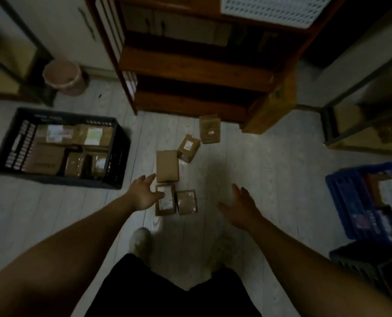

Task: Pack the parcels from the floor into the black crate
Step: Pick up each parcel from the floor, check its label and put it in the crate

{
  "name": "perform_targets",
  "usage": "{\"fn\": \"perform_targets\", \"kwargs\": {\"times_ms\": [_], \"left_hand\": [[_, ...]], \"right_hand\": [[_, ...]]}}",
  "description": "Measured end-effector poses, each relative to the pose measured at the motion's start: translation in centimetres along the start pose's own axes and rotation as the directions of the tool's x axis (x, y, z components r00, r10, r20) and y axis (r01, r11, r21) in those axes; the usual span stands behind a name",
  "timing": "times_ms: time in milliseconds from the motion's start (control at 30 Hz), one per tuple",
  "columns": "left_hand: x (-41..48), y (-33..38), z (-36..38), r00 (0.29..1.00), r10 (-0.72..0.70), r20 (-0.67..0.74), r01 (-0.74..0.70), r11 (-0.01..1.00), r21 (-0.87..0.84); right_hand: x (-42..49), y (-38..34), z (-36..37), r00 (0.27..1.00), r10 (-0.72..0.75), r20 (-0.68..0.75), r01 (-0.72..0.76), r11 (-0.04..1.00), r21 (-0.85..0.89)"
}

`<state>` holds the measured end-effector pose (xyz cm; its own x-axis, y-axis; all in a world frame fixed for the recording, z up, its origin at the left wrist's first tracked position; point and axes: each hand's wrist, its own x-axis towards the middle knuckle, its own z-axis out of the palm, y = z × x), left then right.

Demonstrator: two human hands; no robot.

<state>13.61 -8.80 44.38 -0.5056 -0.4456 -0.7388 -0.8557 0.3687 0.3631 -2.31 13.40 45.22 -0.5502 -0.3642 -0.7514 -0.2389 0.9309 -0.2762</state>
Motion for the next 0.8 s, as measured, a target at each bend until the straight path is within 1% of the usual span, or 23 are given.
{"fn": "perform_targets", "kwargs": {"times_ms": [67,133,200,300,367,500,567,633,733,800], "left_hand": [[1.5,-0.6,3.5,0.995,-0.099,-0.012,0.099,0.995,-0.002],[3.3,-1.2,7.2,0.988,-0.155,0.017,0.155,0.988,0.027],[5.3,-1.3,10.7,0.986,-0.158,0.043,0.156,0.986,0.066],[9.9,-2.2,16.0,0.988,-0.144,0.051,0.139,0.986,0.097],[14.2,-4.0,19.2,0.992,-0.119,0.048,0.112,0.985,0.128],[24.5,-8.8,25.4,0.999,-0.008,0.031,-0.001,0.962,0.274],[28.8,-10.5,27.6,0.999,0.046,0.016,-0.049,0.944,0.326],[32.5,-11.7,29.4,0.995,0.104,0.001,-0.097,0.922,0.375],[37.4,-13.6,31.7,0.981,0.186,-0.047,-0.154,0.91,0.385],[40.5,-14.7,32.9,0.965,0.242,-0.104,-0.182,0.897,0.403]], "right_hand": [[3.1,2.2,1.3,0.996,-0.012,0.085,0.014,1.0,-0.026],[6.2,4.5,3.0,0.987,0.0,0.159,0.013,0.996,-0.085],[9.6,6.4,4.8,0.982,0.031,0.184,-0.017,0.997,-0.081],[15.5,8.6,8.9,0.985,0.028,0.171,-0.031,0.999,0.013],[20.0,9.6,12.2,0.987,0.003,0.158,-0.008,0.999,0.031],[29.3,11.3,19.1,0.985,-0.051,0.163,0.046,0.998,0.029],[33.9,12.1,22.6,0.984,-0.102,0.145,0.096,0.994,0.049],[37.8,12.7,25.8,0.984,-0.119,0.136,0.111,0.992,0.068],[42.6,13.1,29.5,0.981,-0.144,0.129,0.131,0.986,0.106],[45.4,13.3,31.4,0.978,-0.176,0.111,0.164,0.981,0.106]]}}
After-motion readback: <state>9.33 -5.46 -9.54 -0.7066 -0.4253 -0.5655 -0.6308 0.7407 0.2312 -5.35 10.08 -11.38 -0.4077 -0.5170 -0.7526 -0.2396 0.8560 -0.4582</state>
